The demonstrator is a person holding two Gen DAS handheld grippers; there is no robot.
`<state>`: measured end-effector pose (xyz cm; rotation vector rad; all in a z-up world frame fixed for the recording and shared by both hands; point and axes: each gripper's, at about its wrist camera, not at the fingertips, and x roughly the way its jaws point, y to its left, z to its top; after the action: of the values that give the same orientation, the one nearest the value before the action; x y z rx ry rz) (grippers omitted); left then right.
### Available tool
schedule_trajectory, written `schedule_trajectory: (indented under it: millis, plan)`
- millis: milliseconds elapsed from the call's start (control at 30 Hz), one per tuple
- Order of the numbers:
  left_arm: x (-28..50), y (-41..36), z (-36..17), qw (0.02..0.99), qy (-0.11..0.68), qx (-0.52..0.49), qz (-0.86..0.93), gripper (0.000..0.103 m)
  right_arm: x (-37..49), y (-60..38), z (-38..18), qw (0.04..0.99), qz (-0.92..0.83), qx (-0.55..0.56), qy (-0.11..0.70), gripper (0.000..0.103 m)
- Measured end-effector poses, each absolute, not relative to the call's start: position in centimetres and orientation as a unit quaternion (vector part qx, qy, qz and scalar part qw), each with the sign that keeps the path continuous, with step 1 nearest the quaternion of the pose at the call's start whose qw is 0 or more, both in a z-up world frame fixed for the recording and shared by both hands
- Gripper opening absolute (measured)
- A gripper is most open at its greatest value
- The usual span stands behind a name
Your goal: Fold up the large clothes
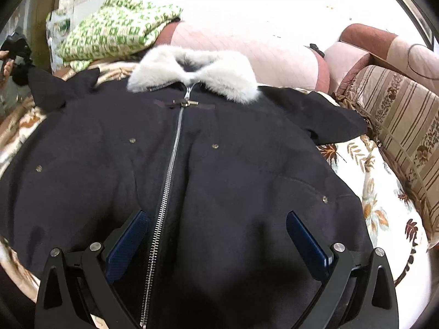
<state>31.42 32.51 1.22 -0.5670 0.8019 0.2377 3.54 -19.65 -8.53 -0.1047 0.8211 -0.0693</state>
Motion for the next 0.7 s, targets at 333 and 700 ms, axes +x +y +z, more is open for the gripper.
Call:
schedule_trajectory:
  millis: [333, 700]
  plan:
    - [31.7, 11.0, 1.4, 0.877, 0.423, -0.207, -0.091, 0.004, 2.3, -22.4, -7.2, 0.925, -0.045, 0.000, 0.377, 0.103]
    - [25.9, -3.6, -2.8, 0.851, 0.449, -0.174, -0.210, 0.073, 0.9, -28.0, -6.4, 0.919, -0.083, 0.063, 0.380, 0.103]
